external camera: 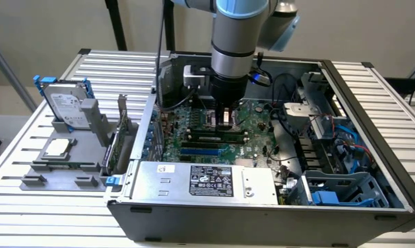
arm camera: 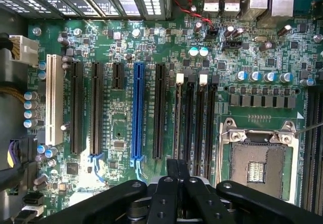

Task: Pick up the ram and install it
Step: 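Press down the ram until it locks into place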

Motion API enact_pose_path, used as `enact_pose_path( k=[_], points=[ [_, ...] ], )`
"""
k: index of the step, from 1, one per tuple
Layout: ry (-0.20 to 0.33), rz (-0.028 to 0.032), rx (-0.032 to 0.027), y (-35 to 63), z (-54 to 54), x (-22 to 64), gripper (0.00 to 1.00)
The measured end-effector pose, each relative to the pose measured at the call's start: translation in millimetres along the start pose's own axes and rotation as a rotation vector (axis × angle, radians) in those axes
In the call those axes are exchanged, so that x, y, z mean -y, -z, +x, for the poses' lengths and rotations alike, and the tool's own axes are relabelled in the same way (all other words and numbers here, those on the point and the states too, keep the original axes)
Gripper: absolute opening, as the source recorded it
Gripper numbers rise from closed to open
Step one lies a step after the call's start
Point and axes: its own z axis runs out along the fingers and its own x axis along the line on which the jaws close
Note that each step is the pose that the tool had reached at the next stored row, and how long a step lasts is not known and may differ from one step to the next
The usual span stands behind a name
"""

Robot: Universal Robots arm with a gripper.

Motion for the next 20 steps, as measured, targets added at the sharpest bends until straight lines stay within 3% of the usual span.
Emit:
enact_pose_path(
  k=[4, 5, 10, 20],
  points=[
    [0.000, 0.0017, -0.0006, -1.1, 0.1, -0.3, 0.11],
    [0.000, 0.0031, 0.0028, 2.0, -0.2, -0.2, 0.11],
    [0.000, 0.0025, 0.0022, 23.6, 0.9, -0.7, 0.11],
    [0.000, 0.0025, 0.0030, 24.7, 0.9, -0.9, 0.11]
  ],
)
